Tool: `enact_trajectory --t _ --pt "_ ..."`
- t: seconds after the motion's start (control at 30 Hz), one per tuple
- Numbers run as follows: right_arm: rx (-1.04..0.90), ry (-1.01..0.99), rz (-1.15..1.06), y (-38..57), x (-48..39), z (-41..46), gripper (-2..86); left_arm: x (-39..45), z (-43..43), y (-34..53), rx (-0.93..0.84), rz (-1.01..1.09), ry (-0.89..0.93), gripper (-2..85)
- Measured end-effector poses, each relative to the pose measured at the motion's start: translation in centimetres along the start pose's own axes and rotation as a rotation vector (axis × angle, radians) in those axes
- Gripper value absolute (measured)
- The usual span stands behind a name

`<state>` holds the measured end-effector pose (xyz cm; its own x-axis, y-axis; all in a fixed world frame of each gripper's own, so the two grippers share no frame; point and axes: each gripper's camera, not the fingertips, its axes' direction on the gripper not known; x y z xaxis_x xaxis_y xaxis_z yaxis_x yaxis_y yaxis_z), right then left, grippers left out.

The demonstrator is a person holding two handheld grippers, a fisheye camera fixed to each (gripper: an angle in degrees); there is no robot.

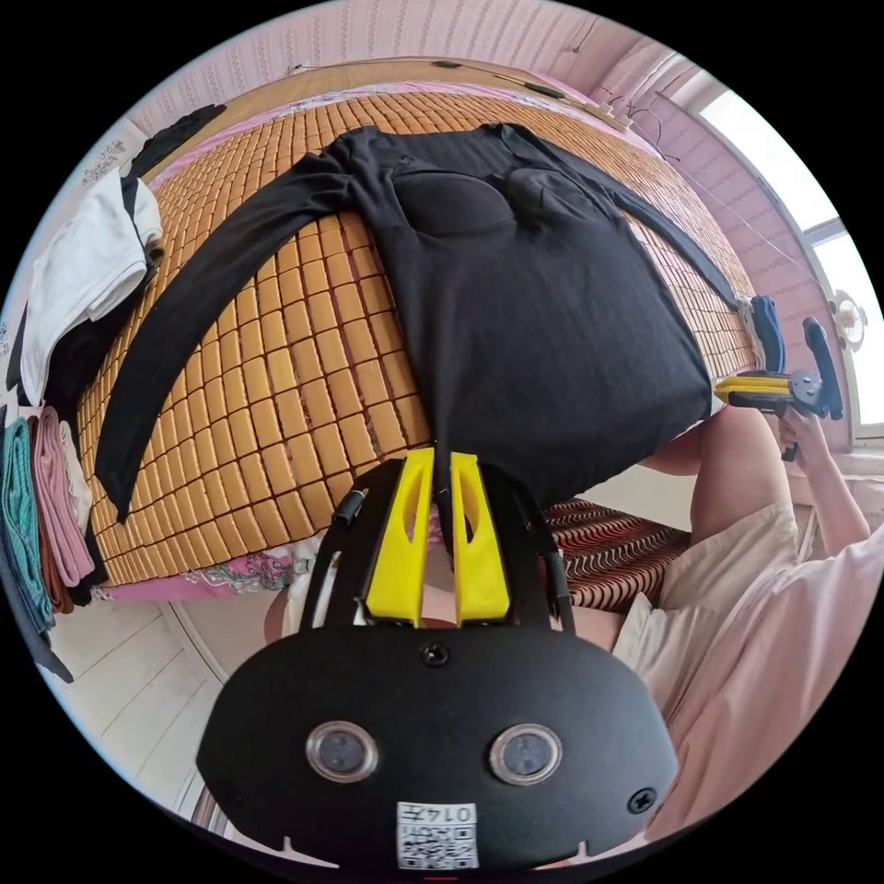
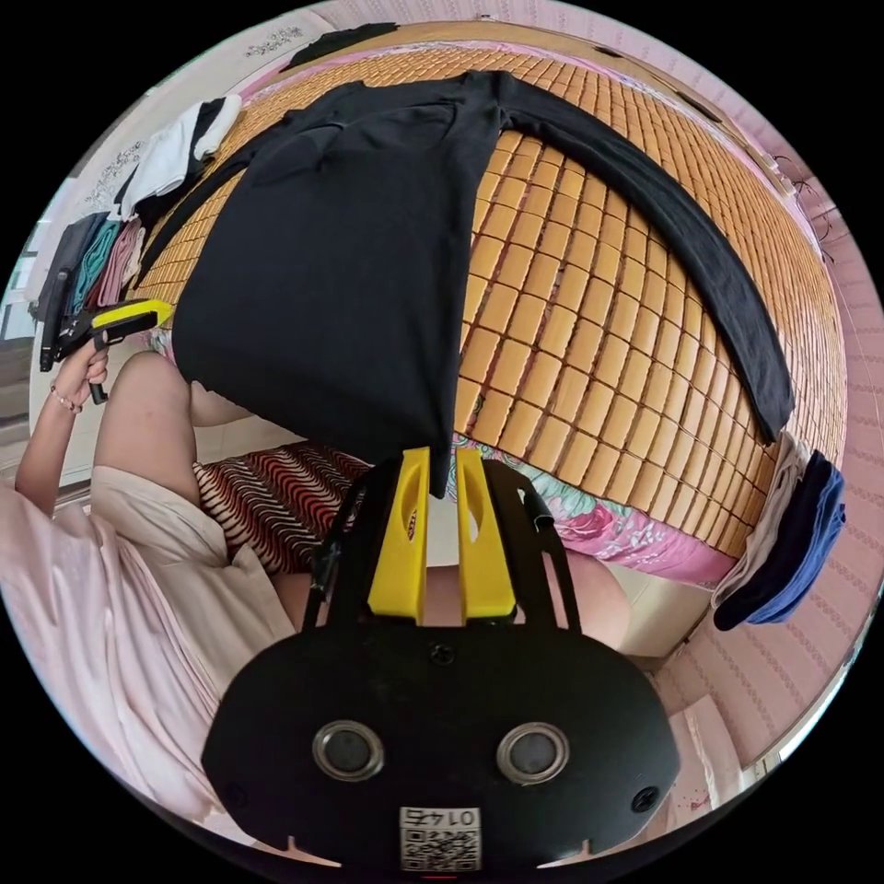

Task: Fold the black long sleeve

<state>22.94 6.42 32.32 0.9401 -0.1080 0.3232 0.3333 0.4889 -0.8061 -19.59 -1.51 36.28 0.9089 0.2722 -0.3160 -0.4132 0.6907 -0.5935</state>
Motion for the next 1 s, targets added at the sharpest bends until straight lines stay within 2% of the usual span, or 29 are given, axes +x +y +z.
enact_trajectory --t 0.13,0.23,0.33,0.43,0.53,0.67,0.83,1.0 --pt "-0.056 0.030 -0.022 -0.4 -1.8 1.7 4.3 1.7 1.7 1.4 -0.071 0.031 -0.003 6.1" --pt "-0.048 0.095 -0.050 -0.2 -2.8 1.7 0.7 2.6 2.9 2.0 -0.123 0.048 -0.097 1.4" --pt "-0.050 0.107 -0.042 0.2 -2.9 1.7 0.1 3.0 2.1 3.1 -0.095 0.068 -0.097 -0.6" --pt "-0.046 0.037 -0.033 0.2 -3.0 1.7 1.0 1.9 2.6 3.9 -0.120 0.038 -0.065 -0.8" --pt "-0.058 0.017 -0.085 -0.5 -3.0 0.5 4.9 -0.3 0.6 4.7 -0.040 -0.012 0.021 -0.2" --pt "0.037 0.040 -0.176 -3.1 -2.2 -3.4 6.4 -3.0 -3.6 3.9 0.109 0.003 0.018 -0.1" --pt "0.229 0.112 -0.245 -13.3 -1.5 -8.3 6.0 -5.7 -6.7 -5.0 0.253 0.102 -0.091 0.0" --pt "0.338 0.128 -0.260 -24.1 -2.6 -9.7 6.0 -8.0 -5.9 -14.9 0.300 0.091 -0.091 1.5"
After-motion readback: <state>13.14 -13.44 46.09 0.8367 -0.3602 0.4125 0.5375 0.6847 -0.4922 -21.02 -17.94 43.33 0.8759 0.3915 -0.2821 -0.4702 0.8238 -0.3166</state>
